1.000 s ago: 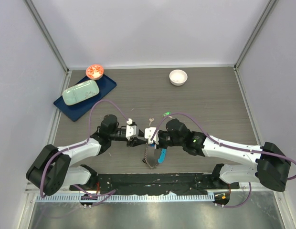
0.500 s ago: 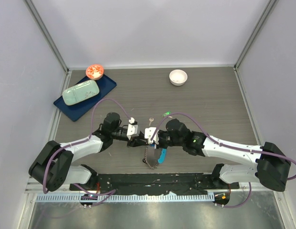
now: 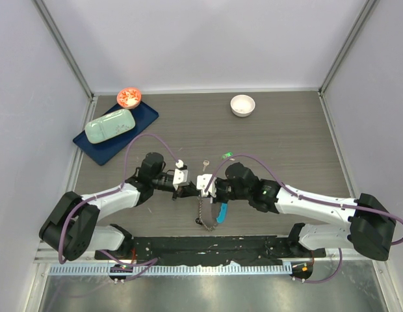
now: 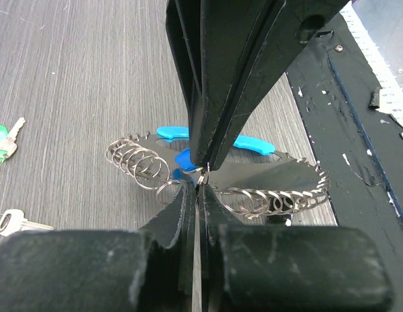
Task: Put the keys on the keyring
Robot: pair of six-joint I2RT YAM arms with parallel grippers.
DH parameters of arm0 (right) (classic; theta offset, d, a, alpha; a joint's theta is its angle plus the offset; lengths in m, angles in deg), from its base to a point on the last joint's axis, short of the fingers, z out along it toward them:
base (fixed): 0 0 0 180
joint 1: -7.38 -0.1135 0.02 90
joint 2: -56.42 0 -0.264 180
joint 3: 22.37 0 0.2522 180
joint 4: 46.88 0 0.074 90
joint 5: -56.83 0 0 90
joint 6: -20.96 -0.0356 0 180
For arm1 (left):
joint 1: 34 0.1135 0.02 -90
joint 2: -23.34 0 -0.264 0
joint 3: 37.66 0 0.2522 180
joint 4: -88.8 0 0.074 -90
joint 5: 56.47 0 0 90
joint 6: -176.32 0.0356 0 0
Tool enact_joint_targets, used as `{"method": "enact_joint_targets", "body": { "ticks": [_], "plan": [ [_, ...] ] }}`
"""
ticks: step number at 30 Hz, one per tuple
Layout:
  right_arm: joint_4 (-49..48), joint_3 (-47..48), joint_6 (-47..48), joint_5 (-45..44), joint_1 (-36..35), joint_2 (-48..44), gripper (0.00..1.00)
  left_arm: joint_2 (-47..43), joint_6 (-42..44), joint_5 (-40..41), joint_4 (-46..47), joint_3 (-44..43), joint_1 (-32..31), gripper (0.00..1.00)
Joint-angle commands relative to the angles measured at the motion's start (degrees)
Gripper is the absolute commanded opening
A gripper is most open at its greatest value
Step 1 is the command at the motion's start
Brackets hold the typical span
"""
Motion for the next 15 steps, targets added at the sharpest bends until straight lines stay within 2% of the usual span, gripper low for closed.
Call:
{"method": "enact_joint_targets", "body": {
  "ticks": [1, 8, 11, 15],
  "plan": [
    [-2.1, 1.8, -0.5, -1.2, 0.2, -1.6, 0.01, -0.2, 0.6, -0.5, -0.9, -1.5, 0.4, 0.02],
    [0.9, 1.2, -1.8, -3.2, 0.1, -4.5, 0.01, -0.7, 0.3, -0.2, -0.6, -1.1, 0.7, 0.0],
    [2.7, -0.1, -3.1, -3.9, 0.1, -6.1, 0.01, -0.9, -1.5, -0.2, 1.7, -0.4, 0.8, 0.0],
    [2.3, -2.0, -4.8, -4.5, 0.1, -7.0, 0.01, -1.6, -6.0, 1.0, 9.1, 1.4, 1.2, 0.0]
  ]
}}
